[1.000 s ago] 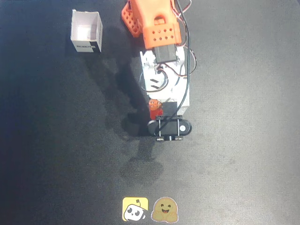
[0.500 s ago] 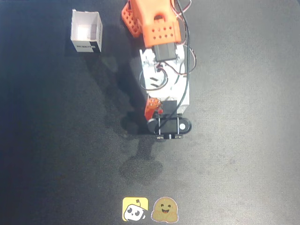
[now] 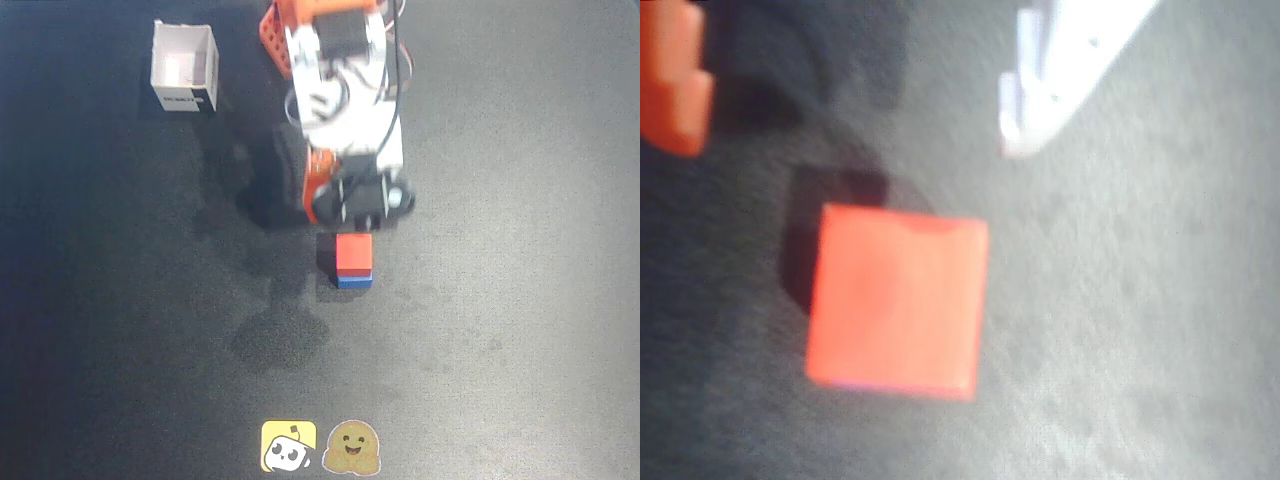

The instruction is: Put the red cube on top of the blue cube.

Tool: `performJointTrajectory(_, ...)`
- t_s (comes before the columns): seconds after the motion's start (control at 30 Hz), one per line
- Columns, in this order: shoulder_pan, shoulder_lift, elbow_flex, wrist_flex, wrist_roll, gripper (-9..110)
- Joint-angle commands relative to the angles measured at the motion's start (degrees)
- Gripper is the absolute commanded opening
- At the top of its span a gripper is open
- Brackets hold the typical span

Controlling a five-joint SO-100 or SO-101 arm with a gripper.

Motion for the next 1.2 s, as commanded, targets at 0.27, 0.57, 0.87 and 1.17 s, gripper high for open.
performJointTrajectory(0.27, 2.2, 18.0, 2.5, 9.1, -6.7, 3)
performJointTrajectory(0.57, 6.1, 30.2, 8.5, 14.4, -9.6, 0)
performJointTrajectory(0.87, 8.6, 35.2, 12.2, 16.8, -9.8, 0)
performJointTrajectory(1.17, 9.7, 35.2, 22.5, 8.5, -4.2, 0)
